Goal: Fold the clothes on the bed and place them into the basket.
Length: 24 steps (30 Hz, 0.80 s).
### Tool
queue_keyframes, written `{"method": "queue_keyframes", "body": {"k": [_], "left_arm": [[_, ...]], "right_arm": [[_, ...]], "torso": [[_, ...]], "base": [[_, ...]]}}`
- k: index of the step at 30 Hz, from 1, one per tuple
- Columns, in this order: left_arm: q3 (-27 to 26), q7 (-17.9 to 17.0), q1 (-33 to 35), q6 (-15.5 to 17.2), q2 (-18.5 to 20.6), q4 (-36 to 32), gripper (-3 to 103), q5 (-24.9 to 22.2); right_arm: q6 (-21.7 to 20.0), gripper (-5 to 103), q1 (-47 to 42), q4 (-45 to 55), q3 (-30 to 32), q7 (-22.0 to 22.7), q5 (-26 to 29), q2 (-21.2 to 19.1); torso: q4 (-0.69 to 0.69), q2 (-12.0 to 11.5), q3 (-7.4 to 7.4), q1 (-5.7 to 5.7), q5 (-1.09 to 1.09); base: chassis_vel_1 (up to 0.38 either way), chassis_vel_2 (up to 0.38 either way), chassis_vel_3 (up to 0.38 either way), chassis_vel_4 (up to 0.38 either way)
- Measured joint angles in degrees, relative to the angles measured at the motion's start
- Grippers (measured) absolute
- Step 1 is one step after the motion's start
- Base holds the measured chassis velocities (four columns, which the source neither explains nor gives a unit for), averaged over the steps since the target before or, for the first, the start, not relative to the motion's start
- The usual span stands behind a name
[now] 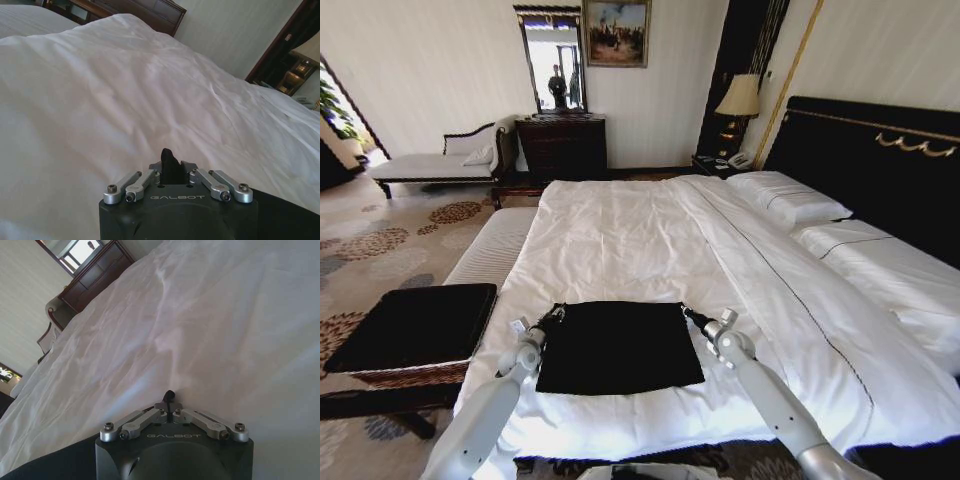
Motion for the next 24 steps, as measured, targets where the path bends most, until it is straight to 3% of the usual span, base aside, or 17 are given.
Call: {"method": "queue_keyframes", "body": {"k": [2,4,7,17,24], "left_arm": [[0.0,0.0,-0.1,-0.1,0.0,0.1,11,-0.1],[0.0,0.0,-0.1,-0.2,0.0,0.1,11,-0.1],[0.0,0.0,-0.2,-0.3,0.1,0.1,1,-0.1],[-1.3,-1.0,1.5,-1.1,1.3,-5.2,0,-0.6],[-3.7,-1.9,3.4,-3.0,4.8,-16.0,0,-2.1]], "right_arm": [[0.1,1,-0.1,0.1,0.0,0.0,-0.1,-0.1],[0.1,1,-0.1,0.1,0.0,0.0,-0.1,-0.1],[0.1,1,-0.1,0.2,0.0,0.0,-0.1,-0.2],[0.1,1,-1.2,5.0,1.0,1.3,0.4,-2.3],[4.2,1,-3.0,16.2,2.4,5.6,-1.9,-5.2]], "torso": [[0.00,0.0,0.00,0.00,0.00],[0.00,0.0,0.00,0.00,0.00],[0.00,0.0,0.00,0.00,0.00],[0.01,0.0,0.00,0.00,0.00],[0.00,0.0,0.00,0.00,0.00]], "base": [[0.000,0.000,0.000,0.000],[0.000,0.000,0.000,0.000],[0.000,0.000,0.000,0.000],[0.000,0.000,0.000,0.000],[0.000,0.000,0.000,0.000]]}}
